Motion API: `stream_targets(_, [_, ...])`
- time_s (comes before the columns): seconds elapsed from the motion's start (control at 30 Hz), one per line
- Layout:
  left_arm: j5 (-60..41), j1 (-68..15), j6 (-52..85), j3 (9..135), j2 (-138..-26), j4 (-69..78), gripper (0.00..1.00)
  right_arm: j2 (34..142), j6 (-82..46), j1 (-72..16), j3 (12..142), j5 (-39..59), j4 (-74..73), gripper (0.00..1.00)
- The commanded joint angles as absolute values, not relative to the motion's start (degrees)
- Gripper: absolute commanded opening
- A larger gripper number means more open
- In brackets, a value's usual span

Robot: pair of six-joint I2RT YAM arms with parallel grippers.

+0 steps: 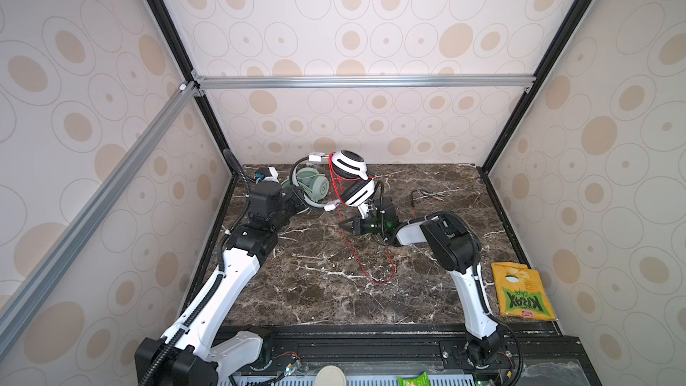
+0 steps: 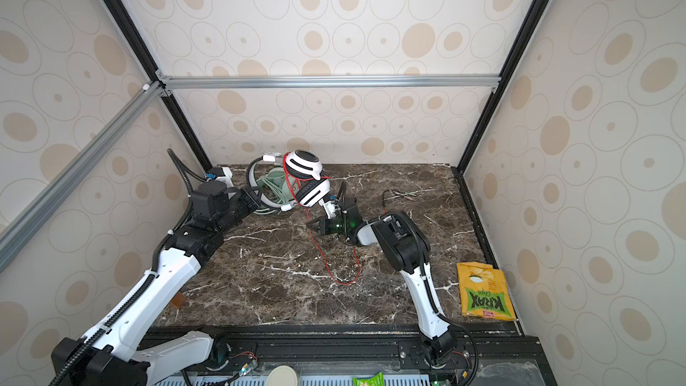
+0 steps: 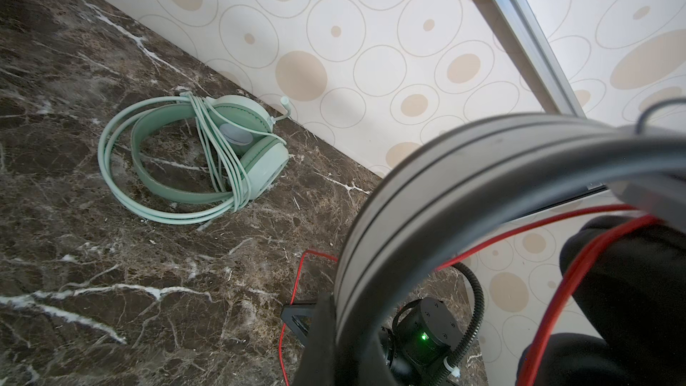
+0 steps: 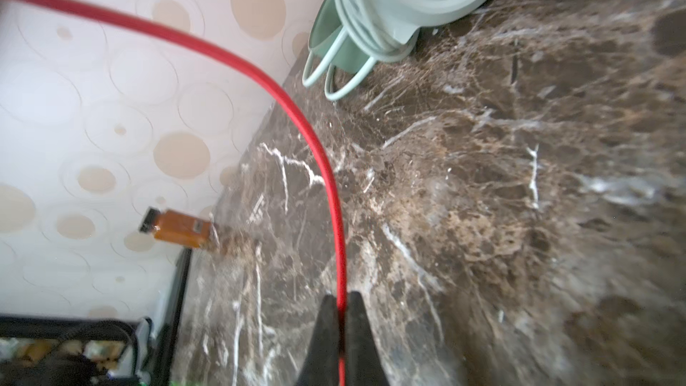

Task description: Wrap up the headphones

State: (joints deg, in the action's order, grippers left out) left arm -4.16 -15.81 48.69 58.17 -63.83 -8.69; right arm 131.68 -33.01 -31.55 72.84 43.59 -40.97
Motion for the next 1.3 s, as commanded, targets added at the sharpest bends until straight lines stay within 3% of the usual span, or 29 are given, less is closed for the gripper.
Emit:
stream_targets(0.0, [-4.7,-15.3,51.0,59.4,-61.9,-4.0,0.0,130.4,-32.3,-31.9,69.6,44.2,-42.9,0.0])
stream_targets(0.5, [-2.8,-15.2,50.5,59.6,-61.4,-4.6,0.0,102.1,-12.6,-32.6,44.6,39.3,-23.4,0.0])
stream_targets(0.9, [-0.9,-14.9,50.1,59.8,-61.2,-5.2,0.0,78.4,0.6,-42.8,35.9,17.3,4.0,0.0])
stream_targets(1.27, [0.0,-14.7,50.3,59.9,-61.5,-5.6,0.0,73.3,1.6,-51.3,36.2,9.9,13.7,0.0])
